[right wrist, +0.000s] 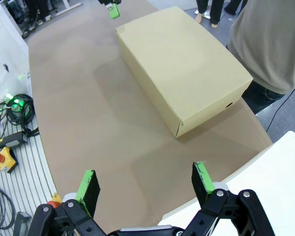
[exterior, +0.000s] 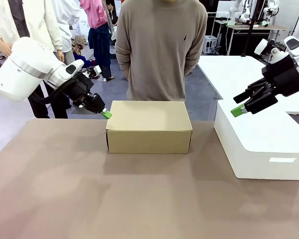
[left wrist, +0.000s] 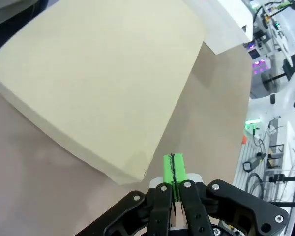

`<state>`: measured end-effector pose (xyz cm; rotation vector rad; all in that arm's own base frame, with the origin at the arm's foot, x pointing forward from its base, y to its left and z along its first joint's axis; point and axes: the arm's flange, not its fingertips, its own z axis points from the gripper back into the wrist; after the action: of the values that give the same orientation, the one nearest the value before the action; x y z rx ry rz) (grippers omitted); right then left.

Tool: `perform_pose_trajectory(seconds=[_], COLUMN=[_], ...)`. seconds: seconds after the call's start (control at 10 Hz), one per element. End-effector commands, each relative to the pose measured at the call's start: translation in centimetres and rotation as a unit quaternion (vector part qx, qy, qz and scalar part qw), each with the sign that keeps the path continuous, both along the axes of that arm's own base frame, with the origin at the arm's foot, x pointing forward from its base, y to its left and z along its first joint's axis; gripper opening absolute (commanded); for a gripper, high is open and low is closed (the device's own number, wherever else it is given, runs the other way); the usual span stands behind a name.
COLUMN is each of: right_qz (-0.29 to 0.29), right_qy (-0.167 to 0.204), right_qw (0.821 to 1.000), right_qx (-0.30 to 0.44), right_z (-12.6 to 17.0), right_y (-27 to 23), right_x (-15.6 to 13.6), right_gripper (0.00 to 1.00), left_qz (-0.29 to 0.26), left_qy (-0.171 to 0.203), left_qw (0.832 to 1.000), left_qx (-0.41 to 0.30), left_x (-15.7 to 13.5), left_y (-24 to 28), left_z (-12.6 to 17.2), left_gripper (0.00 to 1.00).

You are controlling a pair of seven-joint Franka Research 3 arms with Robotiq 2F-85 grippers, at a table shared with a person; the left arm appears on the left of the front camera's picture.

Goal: Pack the shoes into the box.
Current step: Close the Shoes Box, then press down on the lid of the Shoes Box.

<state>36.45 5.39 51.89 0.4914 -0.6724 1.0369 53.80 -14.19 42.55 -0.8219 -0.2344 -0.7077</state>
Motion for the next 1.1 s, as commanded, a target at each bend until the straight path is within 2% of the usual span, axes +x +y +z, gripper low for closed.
perform_pose_trajectory(seconds=[0.0,0.9,1.0], right_qz=[0.01,0.01,0.01], right_qy=[-0.012,-0.012,-0.012], right_qw=[1.0,1.0,1.0], right_qx=[0.018,0.018,0.018], right_z=[-0.21,-0.21,-0.21], right_y=[0.07,0.07,0.07], right_x=[0.29,0.29,0.29], right_gripper=[1.0,1.0,1.0], left_qz=[0.006,0.006,0.005], left_qy=[-0.02,-0.02,-0.008], left_qw=[1.0,1.0,1.0], left_qx=[-0.015,-0.015,-0.005], left_x=[-0.06,-0.06,0.17], left_y=[-0.08,-0.08,-0.04], left_z=[-0.01,-0.01,0.12], left_gripper=[0.0,0.0,0.0])
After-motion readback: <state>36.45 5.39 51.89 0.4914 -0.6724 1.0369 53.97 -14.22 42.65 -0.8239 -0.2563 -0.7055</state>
